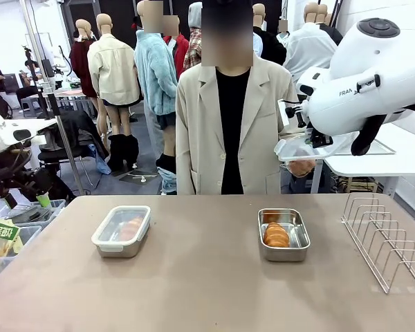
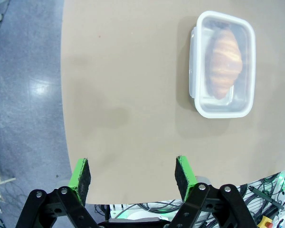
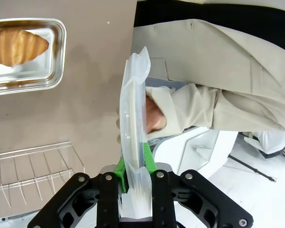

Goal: Place the bread in airtight containers.
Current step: Release when the human grabs the Airtight Container lid.

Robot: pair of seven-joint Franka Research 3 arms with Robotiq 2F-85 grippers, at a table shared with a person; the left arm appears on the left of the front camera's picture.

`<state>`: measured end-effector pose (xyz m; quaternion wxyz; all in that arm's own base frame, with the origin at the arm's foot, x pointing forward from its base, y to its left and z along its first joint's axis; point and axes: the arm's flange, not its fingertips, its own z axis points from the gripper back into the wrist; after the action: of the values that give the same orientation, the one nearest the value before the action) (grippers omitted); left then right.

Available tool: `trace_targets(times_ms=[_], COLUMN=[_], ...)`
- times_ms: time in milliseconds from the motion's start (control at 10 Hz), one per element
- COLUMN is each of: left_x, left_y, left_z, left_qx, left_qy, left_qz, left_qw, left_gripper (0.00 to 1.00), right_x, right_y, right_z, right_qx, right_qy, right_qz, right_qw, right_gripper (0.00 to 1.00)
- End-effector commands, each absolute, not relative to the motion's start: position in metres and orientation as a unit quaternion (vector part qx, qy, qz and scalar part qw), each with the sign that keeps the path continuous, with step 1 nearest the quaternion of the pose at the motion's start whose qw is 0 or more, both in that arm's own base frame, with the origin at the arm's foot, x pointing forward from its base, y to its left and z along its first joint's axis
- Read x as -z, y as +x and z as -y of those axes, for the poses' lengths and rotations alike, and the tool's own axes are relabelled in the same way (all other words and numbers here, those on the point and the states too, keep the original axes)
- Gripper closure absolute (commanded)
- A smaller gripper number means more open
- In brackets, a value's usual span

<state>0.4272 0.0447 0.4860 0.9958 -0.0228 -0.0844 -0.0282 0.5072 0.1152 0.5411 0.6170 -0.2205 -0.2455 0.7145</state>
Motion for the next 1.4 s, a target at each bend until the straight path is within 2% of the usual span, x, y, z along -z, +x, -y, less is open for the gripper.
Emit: trace_targets(times_ms=[0,300,400,700,800,900,1300], left_x=[-0.486,-0.486,-0.486,-0.486,-0.486,-0.486,-0.486], left_y=[0.428,0.428,0.428,0.428,0.428,0.428,0.428], left_z=[-0.045,-0.045,-0.045,-0.045,-0.045,-0.045,-0.045], left_qx=[0.022,0.022,0.022,0.022,0.022,0.022,0.022], left_qy=[-0.023,-0.023,-0.023,-0.023,-0.023,-0.023,-0.023], left_qz=[0.088,0.088,0.088,0.088,0.088,0.088,0.088], left_qw=[0.996,0.996,0.996,0.996,0.996,0.996,0.996], left_gripper=[0.08,0.08,0.08,0.08,0.08,0.08,0.08], right_x=[-0.543,-0.545,-0.546,-0.573,-0.583,-0.590,-0.594], right_y=[0.507,0.508,0.507,0.486,0.480,0.475,0.480], right_z=[-0.111,-0.114,-0.113,-0.081,-0.064,-0.049,0.008], right_qx=[-0.721,-0.719,-0.717,-0.747,-0.744,-0.743,-0.749], right_qy=[-0.209,-0.209,-0.205,-0.135,-0.109,-0.076,0.076], right_qz=[0.243,0.233,0.228,0.171,0.148,0.120,0.093], right_qw=[0.614,0.621,0.626,0.628,0.643,0.654,0.652], right_gripper=[1.00,1.00,0.91,0.33,0.14,0.00,0.00])
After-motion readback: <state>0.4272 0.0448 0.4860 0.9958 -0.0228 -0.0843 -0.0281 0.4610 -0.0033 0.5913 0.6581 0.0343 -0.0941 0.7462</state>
